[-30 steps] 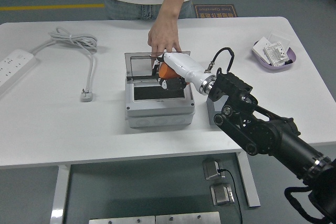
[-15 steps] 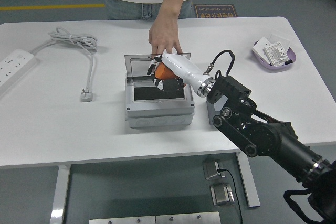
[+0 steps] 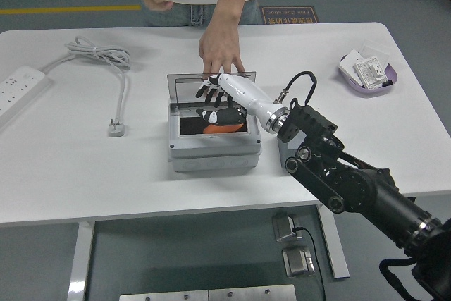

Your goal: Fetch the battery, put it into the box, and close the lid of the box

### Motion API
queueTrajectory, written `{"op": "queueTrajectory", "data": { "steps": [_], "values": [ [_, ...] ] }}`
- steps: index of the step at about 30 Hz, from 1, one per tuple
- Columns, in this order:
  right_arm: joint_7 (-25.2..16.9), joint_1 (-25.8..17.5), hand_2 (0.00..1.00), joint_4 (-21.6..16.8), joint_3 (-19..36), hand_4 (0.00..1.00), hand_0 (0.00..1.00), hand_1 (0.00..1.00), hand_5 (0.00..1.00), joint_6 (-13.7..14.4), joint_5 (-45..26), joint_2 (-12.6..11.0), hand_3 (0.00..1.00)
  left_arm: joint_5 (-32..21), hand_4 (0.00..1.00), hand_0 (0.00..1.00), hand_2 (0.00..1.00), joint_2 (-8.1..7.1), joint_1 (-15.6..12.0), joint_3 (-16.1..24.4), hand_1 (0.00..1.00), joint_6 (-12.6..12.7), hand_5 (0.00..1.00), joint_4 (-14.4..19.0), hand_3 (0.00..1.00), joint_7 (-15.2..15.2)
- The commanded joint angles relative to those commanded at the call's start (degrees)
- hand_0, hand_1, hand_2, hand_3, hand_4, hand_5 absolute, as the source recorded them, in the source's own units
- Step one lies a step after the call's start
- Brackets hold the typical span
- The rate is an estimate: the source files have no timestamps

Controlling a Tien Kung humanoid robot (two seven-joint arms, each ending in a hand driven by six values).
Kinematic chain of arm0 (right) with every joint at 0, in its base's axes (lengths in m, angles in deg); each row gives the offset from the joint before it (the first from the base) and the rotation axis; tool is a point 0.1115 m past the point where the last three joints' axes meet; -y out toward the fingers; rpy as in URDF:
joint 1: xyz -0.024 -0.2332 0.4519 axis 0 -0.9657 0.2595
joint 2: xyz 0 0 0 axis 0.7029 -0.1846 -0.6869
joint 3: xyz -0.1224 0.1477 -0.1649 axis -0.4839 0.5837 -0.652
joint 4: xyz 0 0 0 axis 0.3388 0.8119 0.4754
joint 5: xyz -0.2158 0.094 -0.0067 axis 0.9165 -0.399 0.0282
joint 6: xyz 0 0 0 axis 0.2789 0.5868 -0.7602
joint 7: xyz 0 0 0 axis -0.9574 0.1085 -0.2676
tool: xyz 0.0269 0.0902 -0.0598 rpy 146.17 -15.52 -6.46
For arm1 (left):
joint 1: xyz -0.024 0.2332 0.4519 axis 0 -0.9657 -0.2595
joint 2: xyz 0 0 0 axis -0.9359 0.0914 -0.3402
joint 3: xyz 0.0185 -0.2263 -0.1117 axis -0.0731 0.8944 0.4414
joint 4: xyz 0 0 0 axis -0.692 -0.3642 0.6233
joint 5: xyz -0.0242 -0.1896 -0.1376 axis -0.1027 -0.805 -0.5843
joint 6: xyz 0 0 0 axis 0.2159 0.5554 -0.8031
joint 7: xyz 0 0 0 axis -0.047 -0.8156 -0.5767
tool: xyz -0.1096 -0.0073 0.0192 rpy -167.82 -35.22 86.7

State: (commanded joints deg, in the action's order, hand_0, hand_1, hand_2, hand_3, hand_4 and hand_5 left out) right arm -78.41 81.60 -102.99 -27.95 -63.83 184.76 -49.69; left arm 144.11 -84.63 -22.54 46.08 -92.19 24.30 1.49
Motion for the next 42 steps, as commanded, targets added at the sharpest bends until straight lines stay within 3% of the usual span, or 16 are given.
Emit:
{"op": "queueTrajectory", "data": {
  "steps": [15,31,36,42],
  "values": [
    [1.2,-0.8,0.496,-3.2,-0.2,0.784,0.294,0.422,0.361,-1.0,-2.1,-1.0,0.528,0.1,0.715,0.588,0.589,0.13,-0.2,0.3,0.398,0.0,0.236,0.0,0.641,0.0],
    [4.9,-1.2,0.495,-13.7,3.0,0.777,0.29,0.419,0.369,-6.1,-8.6,-3.9,0.518,0.2,0.714,0.588,0.591,0.25,-0.2,0.6,0.398,0.0,0.23,0.0,0.641,0.0],
    [4.5,1.6,0.499,-13.1,4.1,0.77,0.287,0.414,0.361,-6.6,-9.2,-5.8,0.523,0.2,0.713,0.588,0.592,0.0,-0.1,0.5,0.397,0.0,0.226,0.0,0.641,0.0],
    [2.8,6.2,0.505,-9.1,3.5,0.769,0.287,0.415,0.356,-6.7,-10.5,-7.5,0.525,0.5,0.712,0.588,0.591,-0.37,0.2,0.5,0.397,0.0,0.227,0.0,0.639,0.0]
  ]
}}
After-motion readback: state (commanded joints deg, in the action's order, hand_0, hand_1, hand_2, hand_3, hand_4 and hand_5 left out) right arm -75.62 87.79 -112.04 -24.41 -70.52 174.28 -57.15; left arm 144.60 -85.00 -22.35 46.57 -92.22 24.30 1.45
